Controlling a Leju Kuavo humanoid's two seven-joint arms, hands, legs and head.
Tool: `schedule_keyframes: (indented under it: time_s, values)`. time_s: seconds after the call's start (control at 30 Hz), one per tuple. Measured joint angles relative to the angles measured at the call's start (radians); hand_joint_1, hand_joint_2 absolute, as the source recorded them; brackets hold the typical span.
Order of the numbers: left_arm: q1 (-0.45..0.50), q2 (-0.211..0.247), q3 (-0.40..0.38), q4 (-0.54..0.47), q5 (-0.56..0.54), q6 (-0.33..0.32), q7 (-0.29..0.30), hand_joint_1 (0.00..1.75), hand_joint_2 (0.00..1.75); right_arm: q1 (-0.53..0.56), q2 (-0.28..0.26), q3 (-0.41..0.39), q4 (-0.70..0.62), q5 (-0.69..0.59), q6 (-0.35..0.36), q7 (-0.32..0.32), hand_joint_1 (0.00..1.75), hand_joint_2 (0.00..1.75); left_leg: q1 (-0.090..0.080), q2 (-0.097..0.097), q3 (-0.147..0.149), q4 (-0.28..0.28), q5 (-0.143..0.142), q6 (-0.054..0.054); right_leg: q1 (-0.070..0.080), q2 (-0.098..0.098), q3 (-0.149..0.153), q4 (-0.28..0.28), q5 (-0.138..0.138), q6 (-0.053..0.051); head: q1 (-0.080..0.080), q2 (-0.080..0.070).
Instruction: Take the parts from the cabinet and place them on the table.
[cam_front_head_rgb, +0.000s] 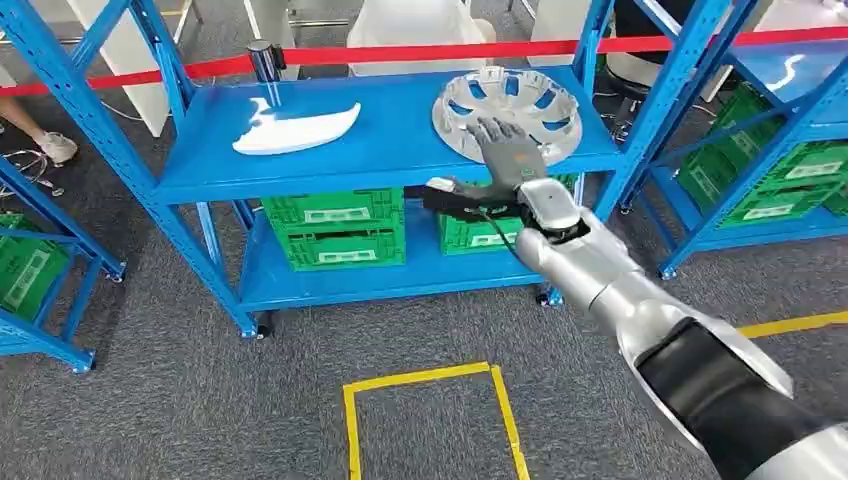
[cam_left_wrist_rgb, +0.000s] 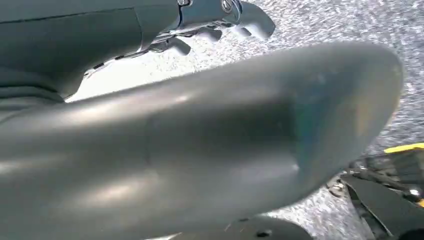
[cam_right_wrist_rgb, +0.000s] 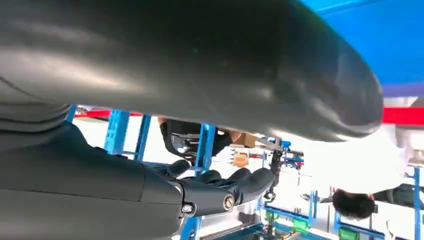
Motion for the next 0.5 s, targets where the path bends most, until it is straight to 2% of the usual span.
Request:
schedule_keyframes:
  time_s: [0.03, 0.07, 0.1, 0.13, 0.17, 0.2, 0.23, 0.27, 0.3, 0.33, 0.37, 0.4, 0.47, 0.5]
  values:
    - [0.002, 0.000, 0.001, 0.000, 0.008, 0.002, -0.001, 0.00, 0.00, 0.016, 0.003, 0.006, -0.007, 0.002, -0.003, 0.001, 0.00, 0.00, 0.000, -0.002, 0.024, 0.000, -0.019, -0.002, 0.000, -0.001, -0.017, -0.029, -0.016, -0.002, 0.000, 0.000]
    - [0.004, 0.000, 0.003, 0.000, 0.018, 0.003, -0.004, 0.00, 0.00, 0.034, 0.008, 0.011, -0.016, 0.010, -0.013, 0.009, 0.00, 0.00, 0.000, -0.003, 0.052, 0.000, -0.040, -0.005, 0.000, -0.002, -0.025, -0.084, 0.010, -0.002, 0.000, 0.000]
    - [0.004, 0.000, 0.005, 0.000, 0.023, 0.004, -0.005, 0.00, 0.00, 0.054, 0.013, 0.015, -0.023, 0.016, -0.024, 0.018, 0.00, 0.00, 0.001, -0.004, 0.077, 0.000, -0.060, -0.008, -0.001, -0.004, -0.023, -0.153, 0.089, -0.002, 0.000, 0.000]
    - [0.006, 0.000, 0.007, 0.000, 0.025, 0.004, -0.007, 0.00, 0.00, 0.075, 0.017, 0.018, -0.028, 0.023, -0.031, 0.024, 0.00, 0.00, 0.000, -0.006, 0.087, -0.001, -0.079, -0.012, -0.002, -0.011, -0.022, -0.228, 0.223, -0.004, 0.000, 0.000]
    - [0.003, 0.001, 0.010, 0.000, 0.024, 0.004, -0.006, 0.00, 0.00, 0.091, 0.020, 0.021, -0.032, 0.029, -0.036, 0.032, 0.00, 0.00, -0.003, -0.010, 0.116, 0.013, -0.101, -0.017, 0.001, -0.020, -0.024, -0.253, 0.291, -0.007, -0.001, 0.000]
    - [0.003, 0.003, 0.011, 0.000, 0.024, 0.004, -0.002, 0.00, 0.00, 0.108, 0.026, 0.026, -0.040, 0.034, -0.035, 0.039, 0.00, 0.00, -0.005, -0.014, 0.122, 0.009, -0.121, -0.026, 0.005, -0.025, -0.012, -0.244, 0.273, -0.016, 0.004, 0.000]
    - [0.004, 0.005, 0.012, -0.002, 0.024, 0.004, 0.003, 0.00, 0.00, 0.120, 0.028, 0.030, -0.059, 0.037, -0.036, 0.043, 0.00, 0.00, -0.005, -0.010, 0.145, -0.002, -0.145, -0.031, 0.008, -0.017, 0.005, -0.244, 0.272, -0.022, 0.003, 0.000]
    - [0.005, 0.006, 0.013, -0.003, 0.022, 0.004, 0.008, 0.00, 0.00, 0.121, 0.030, 0.031, -0.080, 0.043, -0.034, 0.046, 0.00, 0.00, -0.005, -0.007, 0.159, 0.019, -0.126, -0.039, 0.002, -0.011, 0.011, -0.248, 0.278, -0.030, 0.004, 0.000]
    - [0.002, 0.008, 0.013, -0.003, 0.019, 0.005, 0.012, 0.00, 0.00, 0.119, 0.032, 0.030, -0.097, 0.047, -0.032, 0.052, 0.00, 0.00, -0.005, -0.005, 0.157, 0.026, -0.129, -0.042, -0.001, -0.007, 0.030, -0.244, 0.279, -0.044, 0.000, 0.000]
    - [0.000, 0.010, 0.013, -0.003, 0.017, 0.005, 0.016, 0.00, 0.00, 0.120, 0.035, 0.030, -0.111, 0.052, -0.031, 0.052, 0.00, 0.00, -0.003, 0.001, 0.148, 0.061, -0.123, -0.047, 0.001, -0.007, 0.041, -0.247, 0.274, -0.054, -0.002, 0.000]
    - [-0.003, 0.010, 0.013, -0.003, 0.014, 0.005, 0.018, 0.00, 0.00, 0.122, 0.034, 0.030, -0.120, 0.053, -0.030, 0.052, 0.00, 0.00, -0.002, 0.007, 0.105, 0.130, -0.121, -0.051, 0.002, -0.006, 0.047, -0.247, 0.266, -0.061, -0.009, 0.000]
    - [-0.003, 0.010, 0.013, -0.003, 0.011, 0.005, 0.018, 0.00, 0.00, 0.130, 0.034, 0.030, -0.125, 0.054, -0.029, 0.053, 0.00, 0.00, -0.002, 0.008, 0.053, 0.202, -0.141, -0.054, 0.004, -0.005, 0.054, -0.249, 0.258, -0.064, -0.008, 0.000]
    - [0.002, 0.010, 0.013, -0.003, 0.005, 0.005, 0.017, 0.00, 0.00, 0.160, 0.032, 0.030, -0.137, 0.056, -0.028, 0.053, 0.00, 0.00, -0.002, 0.011, -0.051, 0.321, -0.223, -0.058, 0.008, -0.003, 0.074, -0.250, 0.236, -0.068, -0.008, 0.000]
    - [0.007, 0.010, 0.013, -0.003, 0.005, 0.005, 0.017, 0.00, 0.00, 0.174, 0.029, 0.030, -0.143, 0.061, -0.026, 0.053, 0.00, 0.00, -0.003, 0.011, -0.084, 0.334, -0.238, -0.055, 0.010, -0.001, 0.086, -0.250, 0.225, -0.069, -0.008, 0.000]
